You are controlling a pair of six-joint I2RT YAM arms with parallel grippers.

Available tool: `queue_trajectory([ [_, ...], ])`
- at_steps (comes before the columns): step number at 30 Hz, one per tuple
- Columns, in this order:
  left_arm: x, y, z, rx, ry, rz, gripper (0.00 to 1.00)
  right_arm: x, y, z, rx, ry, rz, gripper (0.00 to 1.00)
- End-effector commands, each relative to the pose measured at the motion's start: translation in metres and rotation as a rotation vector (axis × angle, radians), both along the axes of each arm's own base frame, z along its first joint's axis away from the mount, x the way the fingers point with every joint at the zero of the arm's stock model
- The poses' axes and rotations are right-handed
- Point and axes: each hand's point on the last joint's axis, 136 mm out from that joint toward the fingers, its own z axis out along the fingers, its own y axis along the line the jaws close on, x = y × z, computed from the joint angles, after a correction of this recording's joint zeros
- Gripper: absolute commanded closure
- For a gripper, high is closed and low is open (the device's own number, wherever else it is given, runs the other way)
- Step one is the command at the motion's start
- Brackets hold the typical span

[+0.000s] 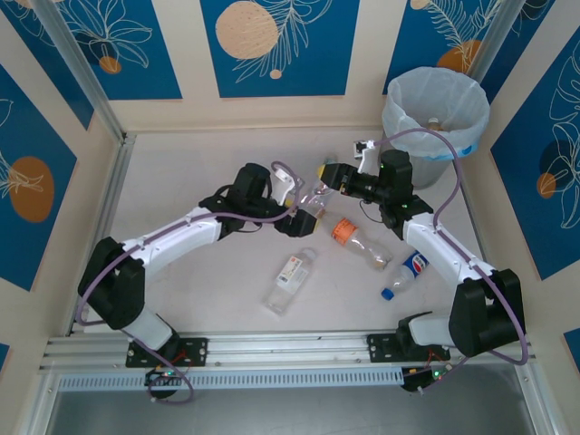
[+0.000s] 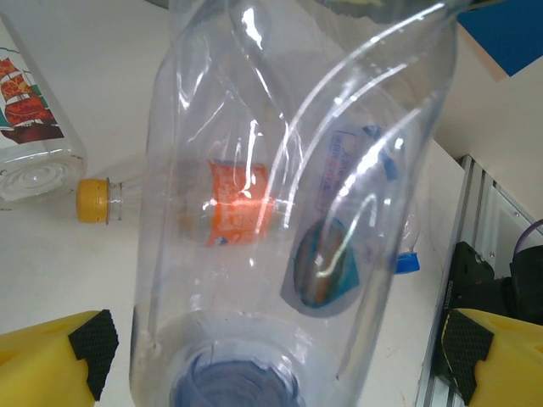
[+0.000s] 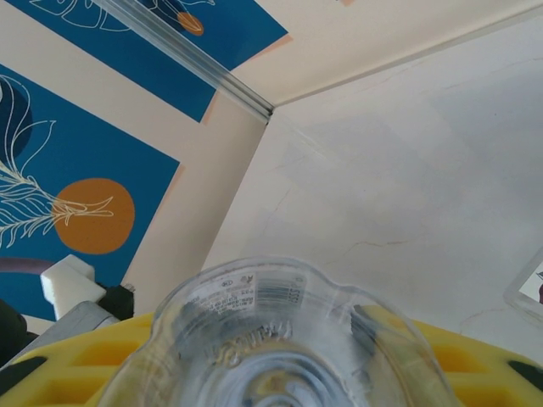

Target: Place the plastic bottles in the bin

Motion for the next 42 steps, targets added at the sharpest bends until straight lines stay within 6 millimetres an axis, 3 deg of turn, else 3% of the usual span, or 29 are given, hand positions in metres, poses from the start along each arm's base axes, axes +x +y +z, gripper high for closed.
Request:
queue_trajectory([
  [1, 0.001, 0.003, 0.024, -0.061, -0.072, -0.005, 0.01, 0.0, -0.005, 0.011, -0.011, -0.039, -0.013, 0.62],
  [6, 0.017, 0.019, 0.026, -0.051, -0.119, 0.125, 0.01, 0.005, -0.011, 0.012, -0.027, -0.044, -0.036, 0.62],
  [12, 0.037, 0.053, 0.03, -0.08, -0.22, 0.37, 0.01, 0.016, -0.029, 0.023, -0.041, -0.068, -0.088, 0.62],
  [20, 0.051, 0.105, 0.015, 0.002, -0.242, 0.649, 0.0, 0.035, -0.058, 0.06, -0.042, -0.155, -0.162, 0.62],
  [24, 0.052, 0.115, 0.006, 0.043, -0.225, 0.699, 0.01, 0.045, -0.074, 0.081, -0.041, -0.206, -0.203, 0.62],
  [34, 0.056, 0.121, -0.006, 0.094, -0.193, 0.738, 0.01, 0.086, -0.156, 0.14, 0.015, -0.312, -0.491, 0.62],
  [42, 0.055, 0.121, -0.014, 0.113, -0.174, 0.733, 0.01, 0.1, -0.231, 0.185, 0.174, -0.438, -0.745, 0.62],
])
